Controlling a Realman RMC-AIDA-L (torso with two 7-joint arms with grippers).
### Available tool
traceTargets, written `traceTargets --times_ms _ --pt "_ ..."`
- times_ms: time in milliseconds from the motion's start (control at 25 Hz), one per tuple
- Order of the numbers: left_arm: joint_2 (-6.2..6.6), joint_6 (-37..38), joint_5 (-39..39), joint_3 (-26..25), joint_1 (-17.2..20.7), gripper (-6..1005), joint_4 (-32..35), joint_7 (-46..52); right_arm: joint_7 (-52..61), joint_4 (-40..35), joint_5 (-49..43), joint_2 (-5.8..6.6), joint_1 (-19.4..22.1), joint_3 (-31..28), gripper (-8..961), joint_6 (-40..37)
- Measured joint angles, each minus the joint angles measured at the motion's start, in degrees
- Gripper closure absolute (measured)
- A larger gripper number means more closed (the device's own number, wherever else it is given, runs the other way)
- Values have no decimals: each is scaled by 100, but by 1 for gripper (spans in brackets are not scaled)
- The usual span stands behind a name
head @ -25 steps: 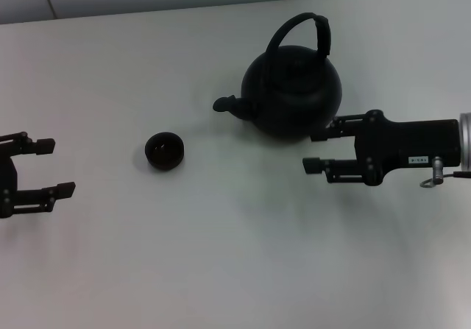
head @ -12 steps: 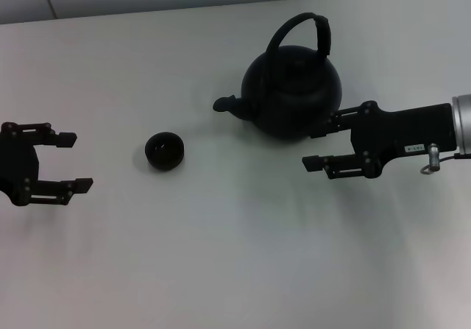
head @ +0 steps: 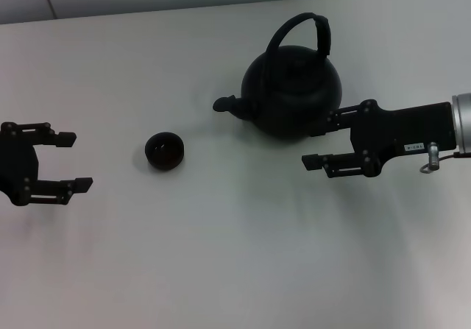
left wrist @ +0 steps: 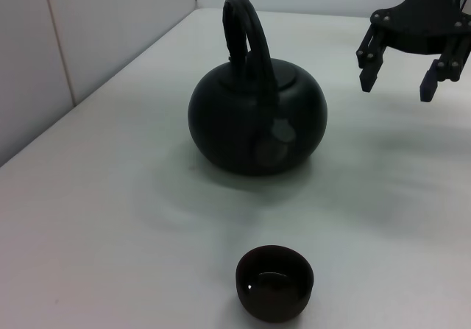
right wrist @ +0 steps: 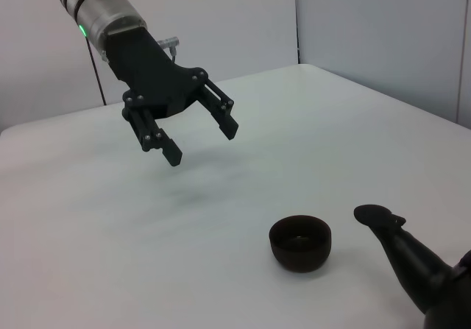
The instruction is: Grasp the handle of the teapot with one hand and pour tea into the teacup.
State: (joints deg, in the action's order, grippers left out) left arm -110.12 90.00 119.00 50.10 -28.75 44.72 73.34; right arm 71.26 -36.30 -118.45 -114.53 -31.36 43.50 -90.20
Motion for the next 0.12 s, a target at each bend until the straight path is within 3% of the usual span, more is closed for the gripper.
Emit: traceTargets --times_ms 120 --pt "-2 0 -1 0 8 199 4 -3 19 0 -15 -7 -5 1 356 3"
